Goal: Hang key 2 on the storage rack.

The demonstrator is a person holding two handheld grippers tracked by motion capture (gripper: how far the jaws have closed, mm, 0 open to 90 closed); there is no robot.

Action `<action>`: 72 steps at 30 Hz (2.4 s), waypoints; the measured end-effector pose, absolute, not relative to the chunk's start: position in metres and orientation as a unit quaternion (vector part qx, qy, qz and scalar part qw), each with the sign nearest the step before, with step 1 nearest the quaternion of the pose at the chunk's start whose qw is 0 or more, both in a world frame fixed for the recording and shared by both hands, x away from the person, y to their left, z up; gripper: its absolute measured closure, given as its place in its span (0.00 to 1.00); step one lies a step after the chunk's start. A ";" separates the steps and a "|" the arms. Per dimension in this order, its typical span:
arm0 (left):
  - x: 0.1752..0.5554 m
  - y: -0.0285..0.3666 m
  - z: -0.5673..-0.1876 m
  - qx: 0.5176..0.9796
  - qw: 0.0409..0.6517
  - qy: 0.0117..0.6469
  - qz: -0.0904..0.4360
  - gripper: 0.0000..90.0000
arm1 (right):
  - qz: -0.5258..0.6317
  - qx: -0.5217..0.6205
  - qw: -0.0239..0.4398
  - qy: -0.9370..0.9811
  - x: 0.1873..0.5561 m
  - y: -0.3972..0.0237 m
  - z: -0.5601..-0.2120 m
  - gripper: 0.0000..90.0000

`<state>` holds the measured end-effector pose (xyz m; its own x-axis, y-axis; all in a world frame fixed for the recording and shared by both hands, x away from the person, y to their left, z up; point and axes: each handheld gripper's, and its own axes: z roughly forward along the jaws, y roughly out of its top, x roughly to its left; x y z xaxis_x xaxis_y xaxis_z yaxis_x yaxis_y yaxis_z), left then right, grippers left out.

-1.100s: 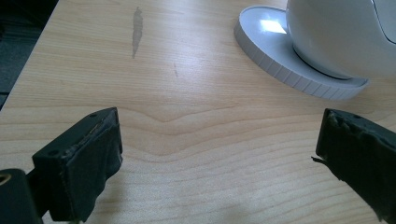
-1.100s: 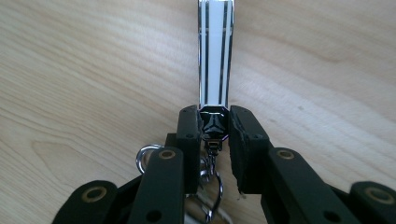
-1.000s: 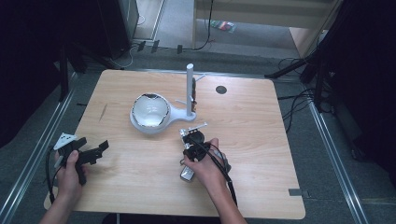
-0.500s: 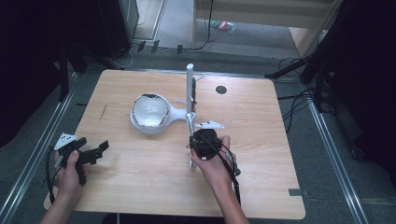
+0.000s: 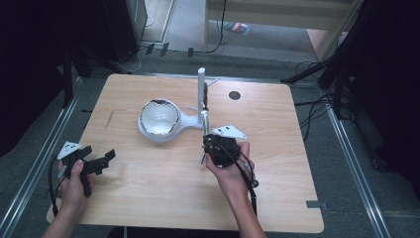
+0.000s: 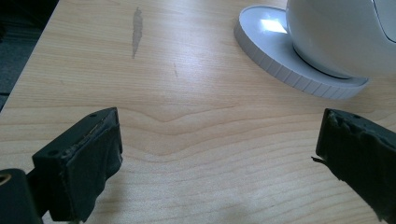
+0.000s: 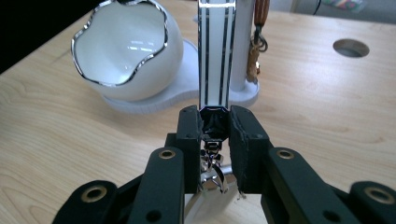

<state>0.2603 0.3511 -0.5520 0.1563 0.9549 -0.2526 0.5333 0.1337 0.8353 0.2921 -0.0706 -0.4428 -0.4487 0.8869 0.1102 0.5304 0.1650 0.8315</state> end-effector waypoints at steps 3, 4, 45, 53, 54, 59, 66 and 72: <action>0.260 0.351 -0.552 0.613 0.449 0.606 0.236 0.01 | 0.443 0.474 0.212 0.731 0.291 -0.072 -0.441 0.84; 0.260 0.351 -0.552 0.614 0.448 0.605 0.236 0.01 | 0.455 0.466 0.215 0.728 0.290 -0.073 -0.438 0.84; 0.260 0.351 -0.552 0.615 0.448 0.605 0.236 0.01 | 0.592 0.385 0.014 0.708 0.355 -0.106 -0.463 0.84; 0.260 0.351 -0.552 0.615 0.448 0.604 0.236 0.01 | 0.598 0.392 -0.018 0.699 0.366 -0.110 -0.467 0.84; 0.260 0.351 -0.552 0.615 0.448 0.604 0.236 0.01 | 0.598 0.392 -0.018 0.699 0.366 -0.110 -0.467 0.84; 0.260 0.351 -0.552 0.615 0.448 0.604 0.236 0.01 | 0.597 0.395 -0.030 0.698 0.372 -0.109 -0.470 0.84; 0.260 0.351 -0.552 0.615 0.448 0.605 0.236 0.01 | 0.594 0.407 -0.039 0.693 0.379 -0.111 -0.476 0.84; 0.260 0.351 -0.552 0.615 0.448 0.605 0.236 0.01 | 0.597 0.414 -0.052 0.685 0.383 -0.114 -0.480 0.84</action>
<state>0.2600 0.3511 -0.5520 0.1577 0.9547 -0.2523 0.5315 0.1333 0.8365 0.3833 -0.1144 -0.4796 -0.6520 0.5053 0.5652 0.6291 -0.0555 0.7753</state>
